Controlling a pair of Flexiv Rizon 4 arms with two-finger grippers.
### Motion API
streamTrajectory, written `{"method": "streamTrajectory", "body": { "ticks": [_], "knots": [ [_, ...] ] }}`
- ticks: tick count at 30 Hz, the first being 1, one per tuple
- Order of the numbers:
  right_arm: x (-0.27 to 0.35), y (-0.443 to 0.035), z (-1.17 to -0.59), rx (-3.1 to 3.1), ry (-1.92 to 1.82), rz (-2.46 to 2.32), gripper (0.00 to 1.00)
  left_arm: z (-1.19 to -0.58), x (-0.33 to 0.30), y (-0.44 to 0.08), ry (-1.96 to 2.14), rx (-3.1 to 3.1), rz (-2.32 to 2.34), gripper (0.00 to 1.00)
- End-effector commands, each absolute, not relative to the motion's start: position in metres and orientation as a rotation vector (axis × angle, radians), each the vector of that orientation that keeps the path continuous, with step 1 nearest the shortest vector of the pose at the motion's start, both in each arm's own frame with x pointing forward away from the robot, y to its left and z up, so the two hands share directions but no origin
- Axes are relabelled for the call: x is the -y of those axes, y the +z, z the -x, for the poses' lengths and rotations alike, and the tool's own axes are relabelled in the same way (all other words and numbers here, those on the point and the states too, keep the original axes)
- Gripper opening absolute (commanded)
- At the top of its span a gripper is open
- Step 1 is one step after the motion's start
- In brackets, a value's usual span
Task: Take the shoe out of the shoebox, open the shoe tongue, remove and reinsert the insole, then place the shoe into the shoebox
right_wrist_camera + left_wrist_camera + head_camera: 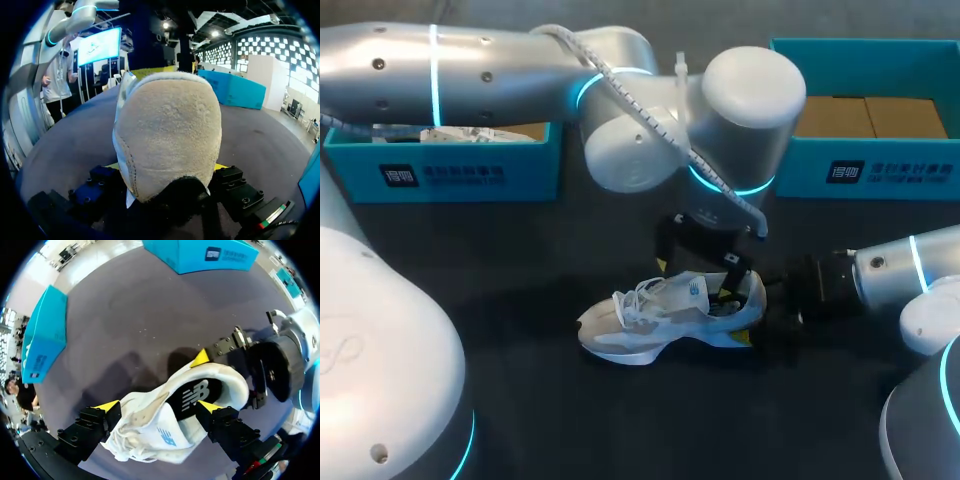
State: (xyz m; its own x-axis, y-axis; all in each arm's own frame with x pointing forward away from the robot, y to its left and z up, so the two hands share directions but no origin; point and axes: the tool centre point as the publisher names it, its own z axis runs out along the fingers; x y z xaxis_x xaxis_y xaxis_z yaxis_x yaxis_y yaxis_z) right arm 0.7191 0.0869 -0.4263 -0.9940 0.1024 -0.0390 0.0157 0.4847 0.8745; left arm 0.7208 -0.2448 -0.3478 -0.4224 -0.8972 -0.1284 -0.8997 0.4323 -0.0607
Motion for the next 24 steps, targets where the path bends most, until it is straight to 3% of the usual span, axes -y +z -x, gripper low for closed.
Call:
{"method": "streamTrajectory", "body": {
  "ticks": [1,24],
  "knots": [
    [-0.089,-0.428,-0.72,-2.631,1.545,-0.107,0.0,-0.718,0.244,-0.355,0.053,-2.51,1.638,1.0],
    [-0.089,-0.428,-0.72,-2.631,1.545,-0.107,0.0,-0.699,0.213,-0.34,0.083,-2.271,1.877,1.0]
  ]
}}
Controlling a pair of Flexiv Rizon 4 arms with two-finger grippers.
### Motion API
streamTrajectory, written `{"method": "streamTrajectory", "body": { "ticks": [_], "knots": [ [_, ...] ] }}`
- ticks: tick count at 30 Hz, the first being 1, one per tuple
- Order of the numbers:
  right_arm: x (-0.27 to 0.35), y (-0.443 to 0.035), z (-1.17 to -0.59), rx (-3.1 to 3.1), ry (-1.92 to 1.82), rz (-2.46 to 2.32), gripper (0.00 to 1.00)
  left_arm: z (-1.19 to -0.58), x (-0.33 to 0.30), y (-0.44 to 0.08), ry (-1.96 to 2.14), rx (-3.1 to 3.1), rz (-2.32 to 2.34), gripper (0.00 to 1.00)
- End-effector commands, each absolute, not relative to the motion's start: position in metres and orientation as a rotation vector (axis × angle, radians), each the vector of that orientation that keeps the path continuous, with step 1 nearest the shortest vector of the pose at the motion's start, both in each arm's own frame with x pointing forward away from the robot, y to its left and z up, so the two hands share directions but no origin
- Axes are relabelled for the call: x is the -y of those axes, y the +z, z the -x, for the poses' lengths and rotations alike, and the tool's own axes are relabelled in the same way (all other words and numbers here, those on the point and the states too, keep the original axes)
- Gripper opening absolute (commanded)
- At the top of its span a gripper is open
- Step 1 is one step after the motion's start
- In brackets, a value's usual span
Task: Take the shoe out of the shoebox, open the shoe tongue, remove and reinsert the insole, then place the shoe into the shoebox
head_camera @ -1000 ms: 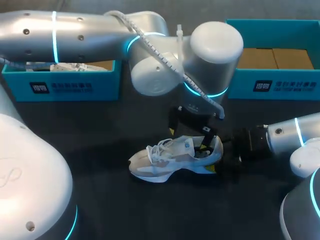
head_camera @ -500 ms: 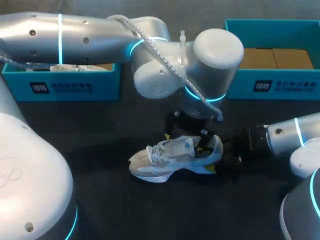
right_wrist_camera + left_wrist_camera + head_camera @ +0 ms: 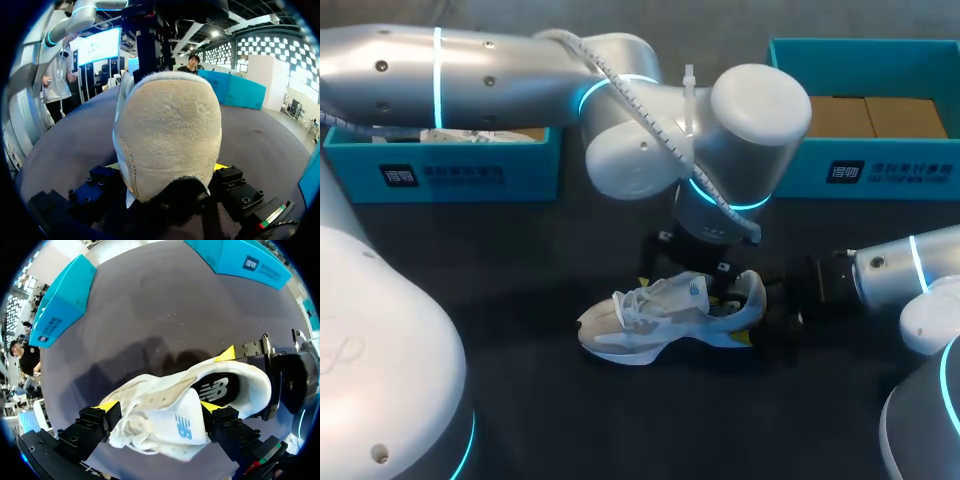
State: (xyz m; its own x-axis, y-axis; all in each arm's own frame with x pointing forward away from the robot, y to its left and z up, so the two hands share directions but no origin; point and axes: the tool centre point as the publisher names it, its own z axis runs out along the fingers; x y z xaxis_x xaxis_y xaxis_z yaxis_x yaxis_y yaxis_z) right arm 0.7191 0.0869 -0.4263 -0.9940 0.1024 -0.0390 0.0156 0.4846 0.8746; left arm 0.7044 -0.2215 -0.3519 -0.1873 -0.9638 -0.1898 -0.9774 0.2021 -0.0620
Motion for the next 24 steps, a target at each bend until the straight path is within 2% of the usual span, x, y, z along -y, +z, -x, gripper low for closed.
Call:
{"method": "streamTrajectory", "body": {
  "ticks": [1,17,18,19,20,21,22,23,24],
  "knots": [
    [-0.089,-0.428,-0.72,-2.631,1.545,-0.107,0.0,-0.697,0.212,-0.337,0.078,-2.258,1.887,1.0],
    [-0.089,-0.428,-0.72,-2.631,1.545,-0.107,0.0,-0.686,0.189,-0.32,0.052,-2.169,2.029,1.0],
    [-0.089,-0.428,-0.72,-2.631,1.545,-0.107,0.0,-0.686,0.188,-0.318,0.046,-2.166,2.045,0.95],
    [-0.089,-0.428,-0.72,-2.631,1.545,-0.107,0.0,-0.686,0.188,-0.318,0.046,-2.166,2.045,0.95],
    [-0.089,-0.428,-0.72,-2.631,1.545,-0.107,0.0,-0.685,0.187,-0.317,0.038,-2.161,2.076,0.83],
    [-0.089,-0.428,-0.72,-2.631,1.545,-0.107,0.0,-0.685,0.187,-0.317,0.032,-2.166,2.081,0.77],
    [-0.089,-0.428,-0.72,-2.631,1.545,-0.107,0.0,-0.685,0.187,-0.317,0.032,-2.166,2.081,0.77],
    [-0.089,-0.428,-0.72,-2.631,1.545,-0.107,0.0,-0.684,0.186,-0.316,0.028,-2.168,2.093,0.43],
    [-0.089,-0.428,-0.72,-2.631,1.545,-0.107,0.0,-0.684,0.186,-0.316,0.023,-2.174,2.098,0.42]
  ]
}}
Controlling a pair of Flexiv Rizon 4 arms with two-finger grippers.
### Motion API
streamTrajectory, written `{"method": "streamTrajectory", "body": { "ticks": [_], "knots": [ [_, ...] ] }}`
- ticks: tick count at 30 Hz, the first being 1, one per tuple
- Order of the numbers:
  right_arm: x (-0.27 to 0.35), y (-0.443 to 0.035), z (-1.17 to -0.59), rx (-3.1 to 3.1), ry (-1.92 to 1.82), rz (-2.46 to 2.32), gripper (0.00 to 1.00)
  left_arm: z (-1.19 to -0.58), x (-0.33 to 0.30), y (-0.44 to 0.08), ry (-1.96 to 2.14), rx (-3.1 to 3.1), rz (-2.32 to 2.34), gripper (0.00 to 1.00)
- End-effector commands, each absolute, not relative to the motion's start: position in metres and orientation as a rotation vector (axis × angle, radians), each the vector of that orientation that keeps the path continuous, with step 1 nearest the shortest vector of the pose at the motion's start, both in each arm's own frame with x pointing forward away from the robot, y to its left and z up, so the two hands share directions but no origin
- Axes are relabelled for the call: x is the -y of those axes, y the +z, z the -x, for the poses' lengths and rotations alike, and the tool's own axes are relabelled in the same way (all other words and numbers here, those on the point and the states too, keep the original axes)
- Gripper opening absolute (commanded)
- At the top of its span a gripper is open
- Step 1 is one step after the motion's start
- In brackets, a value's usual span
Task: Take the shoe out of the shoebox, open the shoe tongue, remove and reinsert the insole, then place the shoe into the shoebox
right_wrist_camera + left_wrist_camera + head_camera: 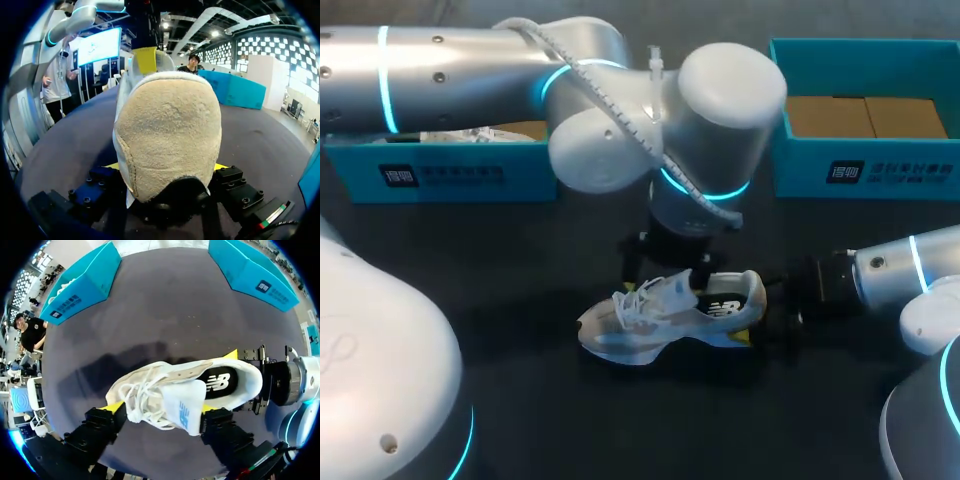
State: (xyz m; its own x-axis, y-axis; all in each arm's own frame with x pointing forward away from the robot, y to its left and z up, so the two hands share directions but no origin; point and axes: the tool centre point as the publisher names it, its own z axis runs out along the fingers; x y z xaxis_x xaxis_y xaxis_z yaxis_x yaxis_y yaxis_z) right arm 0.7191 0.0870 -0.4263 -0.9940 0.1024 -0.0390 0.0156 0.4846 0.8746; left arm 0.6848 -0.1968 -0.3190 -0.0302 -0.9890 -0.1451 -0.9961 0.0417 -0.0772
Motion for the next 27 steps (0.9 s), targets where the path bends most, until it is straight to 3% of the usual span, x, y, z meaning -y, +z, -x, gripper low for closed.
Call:
{"method": "streamTrajectory", "body": {
  "ticks": [1,2,4,5,7,8,9,27],
  "knots": [
    [-0.089,-0.428,-0.72,-2.631,1.545,-0.107,0.0,-0.684,0.186,-0.316,0.023,-2.174,2.098,0.42],
    [-0.089,-0.428,-0.72,-2.631,1.545,-0.107,0.0,-0.683,0.187,-0.316,0.021,-2.174,2.104,0.36],
    [-0.089,-0.428,-0.72,-2.631,1.545,-0.107,0.0,-0.682,0.187,-0.316,0.017,-2.191,2.101,0.35],
    [-0.089,-0.428,-0.72,-2.631,1.545,-0.107,0.0,-0.682,0.188,-0.316,0.014,-2.191,2.103,0.21],
    [-0.089,-0.428,-0.72,-2.631,1.545,-0.107,0.0,-0.682,0.188,-0.316,0.013,-2.192,2.103,0.17],
    [-0.089,-0.428,-0.72,-2.631,1.545,-0.107,0.0,-0.682,0.188,-0.316,0.006,-2.201,2.108,0.05],
    [-0.089,-0.428,-0.72,-2.631,1.545,-0.107,0.0,-0.682,0.188,-0.316,0.002,-2.204,2.117,0.0],
    [-0.089,-0.428,-0.72,-2.631,1.545,-0.107,0.0,-0.678,0.169,-0.29,-0.171,-2.243,2.188,0.0]
  ]
}}
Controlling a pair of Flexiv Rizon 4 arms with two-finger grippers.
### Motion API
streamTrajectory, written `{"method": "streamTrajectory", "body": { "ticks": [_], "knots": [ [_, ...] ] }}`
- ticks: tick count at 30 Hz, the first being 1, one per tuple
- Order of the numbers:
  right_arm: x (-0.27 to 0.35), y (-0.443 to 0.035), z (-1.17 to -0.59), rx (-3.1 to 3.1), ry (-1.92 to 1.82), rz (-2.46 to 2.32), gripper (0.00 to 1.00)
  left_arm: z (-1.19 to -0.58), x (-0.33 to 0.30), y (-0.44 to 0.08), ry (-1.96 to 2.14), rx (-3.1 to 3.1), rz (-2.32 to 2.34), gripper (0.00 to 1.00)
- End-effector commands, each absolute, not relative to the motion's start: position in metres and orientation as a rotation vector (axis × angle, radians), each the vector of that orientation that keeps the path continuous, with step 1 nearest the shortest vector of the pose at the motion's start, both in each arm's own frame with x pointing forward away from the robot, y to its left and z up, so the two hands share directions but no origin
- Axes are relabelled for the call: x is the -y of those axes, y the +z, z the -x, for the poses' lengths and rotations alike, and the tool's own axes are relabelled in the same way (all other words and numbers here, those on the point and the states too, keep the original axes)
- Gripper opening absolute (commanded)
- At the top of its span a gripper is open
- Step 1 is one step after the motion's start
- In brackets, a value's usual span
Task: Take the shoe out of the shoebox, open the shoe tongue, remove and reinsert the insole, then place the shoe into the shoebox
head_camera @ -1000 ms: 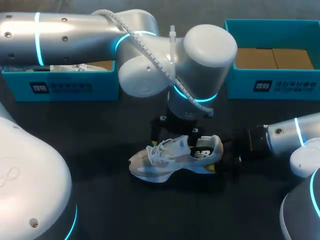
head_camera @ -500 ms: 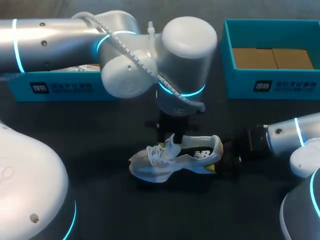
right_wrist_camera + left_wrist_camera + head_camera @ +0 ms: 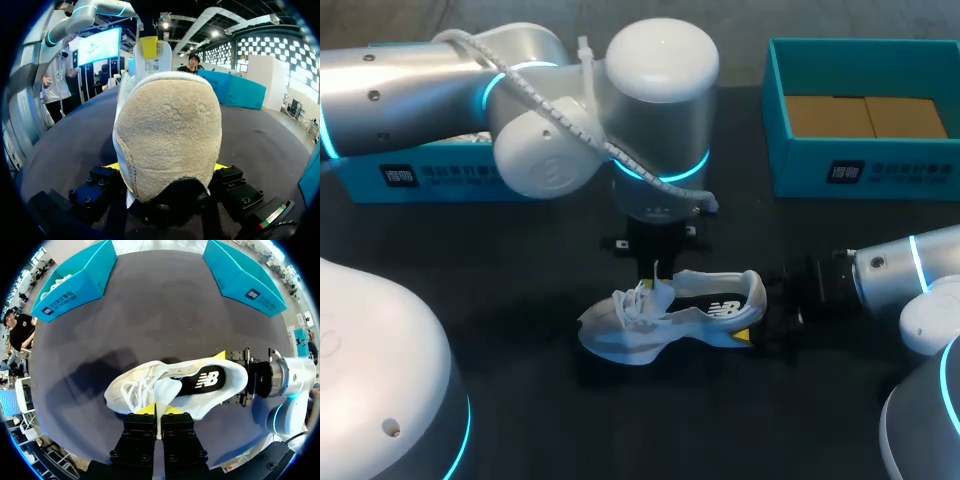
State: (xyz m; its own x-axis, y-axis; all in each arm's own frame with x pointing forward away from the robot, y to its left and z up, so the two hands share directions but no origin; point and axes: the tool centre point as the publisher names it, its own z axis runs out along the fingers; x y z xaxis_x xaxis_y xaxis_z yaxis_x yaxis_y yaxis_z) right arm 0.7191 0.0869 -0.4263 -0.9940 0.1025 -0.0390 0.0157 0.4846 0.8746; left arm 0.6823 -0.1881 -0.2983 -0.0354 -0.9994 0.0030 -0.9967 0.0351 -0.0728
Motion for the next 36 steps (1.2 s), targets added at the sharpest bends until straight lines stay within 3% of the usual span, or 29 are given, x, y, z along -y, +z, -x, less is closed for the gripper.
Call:
{"method": "streamTrajectory", "body": {
  "ticks": [1,19,22,27,34,36],
  "knots": [
    [-0.089,-0.428,-0.72,-2.631,1.545,-0.107,0.0,-0.678,0.168,-0.29,-0.17,-2.242,2.188,0.0],
    [-0.089,-0.428,-0.72,-2.631,1.545,-0.107,0.0,-0.665,0.125,-0.328,-0.049,-2.208,2.33,0.04],
    [-0.089,-0.428,-0.72,-2.631,1.545,-0.107,0.0,-0.663,0.122,-0.336,-0.022,-2.217,2.329,0.12],
    [-0.089,-0.428,-0.72,-2.631,1.545,-0.107,0.0,-0.662,0.118,-0.35,0.037,-2.214,2.341,0.35],
    [-0.089,-0.428,-0.72,-2.631,1.545,-0.107,0.0,-0.66,0.116,-0.363,0.094,-2.206,2.368,0.5],
    [-0.089,-0.428,-0.72,-2.631,1.545,-0.107,0.0,-0.659,0.116,-0.366,0.115,-2.205,2.373,0.71]
  ]
}}
